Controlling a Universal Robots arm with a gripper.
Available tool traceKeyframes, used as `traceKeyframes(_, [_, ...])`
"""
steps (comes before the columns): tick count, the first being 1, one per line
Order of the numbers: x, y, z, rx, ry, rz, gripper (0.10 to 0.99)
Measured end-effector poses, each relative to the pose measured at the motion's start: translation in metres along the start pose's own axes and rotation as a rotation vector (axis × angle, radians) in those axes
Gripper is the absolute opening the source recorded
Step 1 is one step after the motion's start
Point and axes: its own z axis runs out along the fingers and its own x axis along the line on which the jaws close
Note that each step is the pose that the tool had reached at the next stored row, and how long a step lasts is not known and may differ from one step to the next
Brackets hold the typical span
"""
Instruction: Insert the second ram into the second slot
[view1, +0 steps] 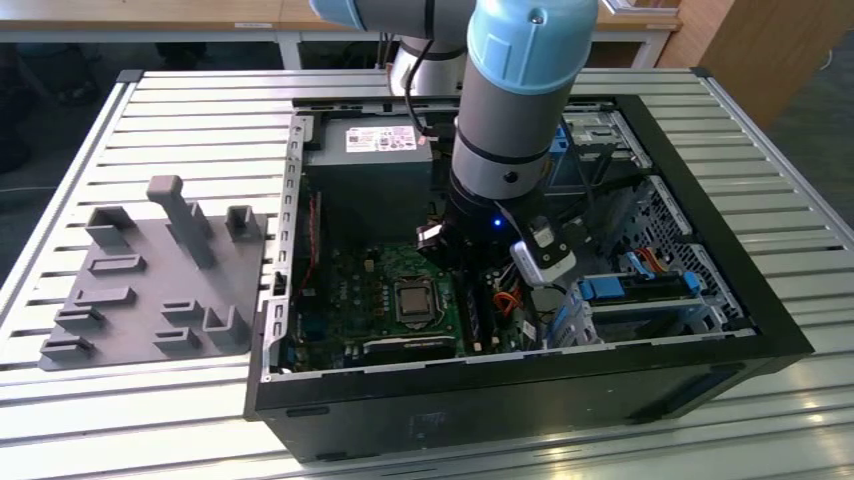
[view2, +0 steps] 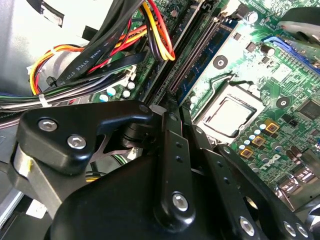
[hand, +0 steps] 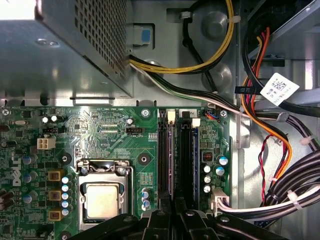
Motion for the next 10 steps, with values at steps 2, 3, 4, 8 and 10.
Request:
traceKeyframes(2, [0.0, 0.0, 0.0, 0.0, -0.0001, 0.0, 0.141])
traceKeyframes(3, [0.0, 0.0001, -0.0005, -0.001, -0.0002, 0.0, 0.141])
traceKeyframes(4, [-0.0001, 0.0003, -0.0007, -0.002, -0.0007, 0.0, 0.141])
traceKeyframes(8, [-0.0004, 0.0001, -0.0019, 0.0, 0.0, 0.0, 0.141])
traceKeyframes(10, [-0.0005, 0.0001, -0.0019, 0.0, 0.0, 0.0, 0.141])
